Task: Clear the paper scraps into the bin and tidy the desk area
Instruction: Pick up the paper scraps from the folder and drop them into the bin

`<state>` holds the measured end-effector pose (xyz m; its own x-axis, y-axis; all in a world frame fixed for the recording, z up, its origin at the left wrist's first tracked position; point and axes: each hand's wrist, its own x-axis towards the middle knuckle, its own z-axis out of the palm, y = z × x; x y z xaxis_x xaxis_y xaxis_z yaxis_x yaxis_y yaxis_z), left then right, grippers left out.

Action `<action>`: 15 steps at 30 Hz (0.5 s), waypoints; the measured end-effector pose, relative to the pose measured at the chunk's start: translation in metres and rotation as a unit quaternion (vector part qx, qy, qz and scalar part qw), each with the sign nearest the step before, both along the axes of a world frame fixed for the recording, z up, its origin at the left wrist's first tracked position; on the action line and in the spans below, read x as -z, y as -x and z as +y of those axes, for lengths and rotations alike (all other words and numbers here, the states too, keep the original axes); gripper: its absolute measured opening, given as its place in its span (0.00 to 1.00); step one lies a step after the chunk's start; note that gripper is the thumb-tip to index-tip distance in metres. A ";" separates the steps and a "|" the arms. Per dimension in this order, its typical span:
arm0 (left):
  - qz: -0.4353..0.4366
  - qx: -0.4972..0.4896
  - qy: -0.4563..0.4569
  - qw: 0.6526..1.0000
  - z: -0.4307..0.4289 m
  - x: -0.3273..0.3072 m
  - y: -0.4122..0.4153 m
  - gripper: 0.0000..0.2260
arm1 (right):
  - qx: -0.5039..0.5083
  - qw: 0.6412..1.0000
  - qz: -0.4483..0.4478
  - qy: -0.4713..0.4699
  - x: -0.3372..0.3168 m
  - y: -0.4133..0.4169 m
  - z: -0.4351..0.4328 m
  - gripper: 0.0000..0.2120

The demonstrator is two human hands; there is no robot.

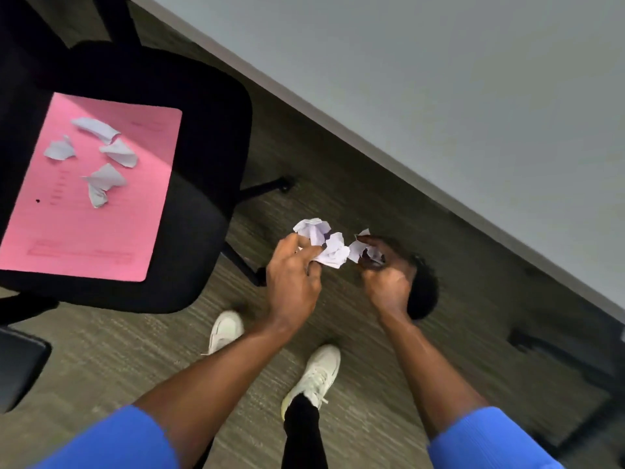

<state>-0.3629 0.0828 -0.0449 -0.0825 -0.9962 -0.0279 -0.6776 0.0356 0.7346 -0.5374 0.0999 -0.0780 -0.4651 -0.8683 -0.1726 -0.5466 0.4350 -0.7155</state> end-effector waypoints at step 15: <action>0.032 0.228 -0.148 0.962 0.063 0.078 0.192 0.16 | 0.119 0.988 0.095 -0.035 0.082 0.174 0.107 0.14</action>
